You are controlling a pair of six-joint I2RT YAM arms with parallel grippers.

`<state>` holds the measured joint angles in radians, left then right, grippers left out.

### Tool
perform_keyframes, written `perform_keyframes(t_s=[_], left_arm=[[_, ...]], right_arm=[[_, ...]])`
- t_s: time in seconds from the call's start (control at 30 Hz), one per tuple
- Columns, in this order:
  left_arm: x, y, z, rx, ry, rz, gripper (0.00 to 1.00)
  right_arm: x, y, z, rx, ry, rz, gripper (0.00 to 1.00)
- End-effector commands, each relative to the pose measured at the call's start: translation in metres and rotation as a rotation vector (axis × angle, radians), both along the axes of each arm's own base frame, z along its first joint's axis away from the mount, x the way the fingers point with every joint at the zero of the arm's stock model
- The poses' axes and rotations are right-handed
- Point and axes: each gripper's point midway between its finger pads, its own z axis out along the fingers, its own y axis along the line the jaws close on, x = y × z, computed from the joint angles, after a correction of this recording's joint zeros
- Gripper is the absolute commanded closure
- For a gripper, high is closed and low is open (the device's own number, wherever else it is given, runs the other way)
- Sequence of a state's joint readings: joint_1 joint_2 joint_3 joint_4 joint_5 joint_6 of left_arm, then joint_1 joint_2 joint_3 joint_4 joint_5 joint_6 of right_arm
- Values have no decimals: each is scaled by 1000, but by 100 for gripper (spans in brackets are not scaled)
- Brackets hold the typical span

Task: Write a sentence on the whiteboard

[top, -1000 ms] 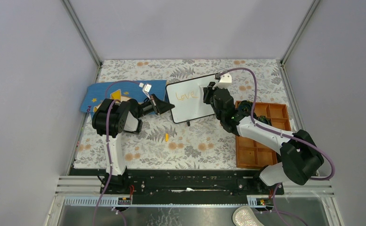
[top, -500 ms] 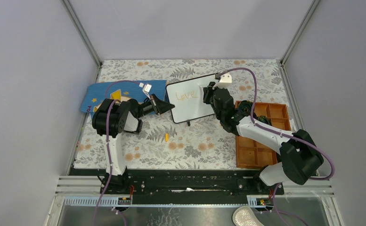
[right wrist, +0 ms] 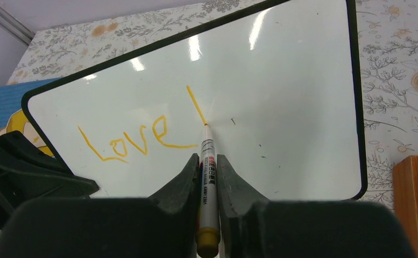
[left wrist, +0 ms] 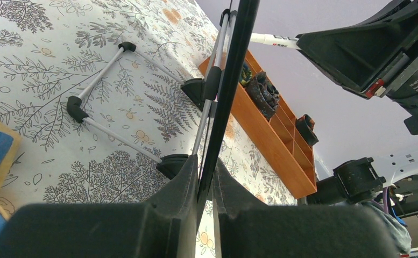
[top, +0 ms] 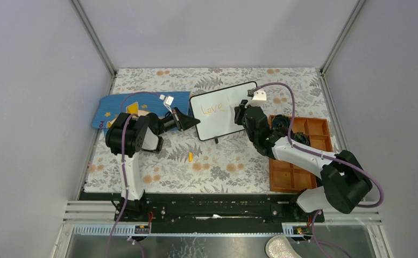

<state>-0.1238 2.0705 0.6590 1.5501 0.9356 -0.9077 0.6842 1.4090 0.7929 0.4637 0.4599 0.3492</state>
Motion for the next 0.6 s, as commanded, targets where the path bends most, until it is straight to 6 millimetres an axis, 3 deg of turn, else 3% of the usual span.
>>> perform_keyframes(t_s=[0.0,0.2,0.57], left_arm=[[-8,-1,1,1,-19,-18,91],[-9,-1,0,4,-18,-19,91],[-9,-3,0,7,-17,-22,92]], right_arm=[[-4,-9,-4,9,18,-27,100],[-7,-11,-7,14,22,-28,100],[5,-6,23,24,-36,-40,100]])
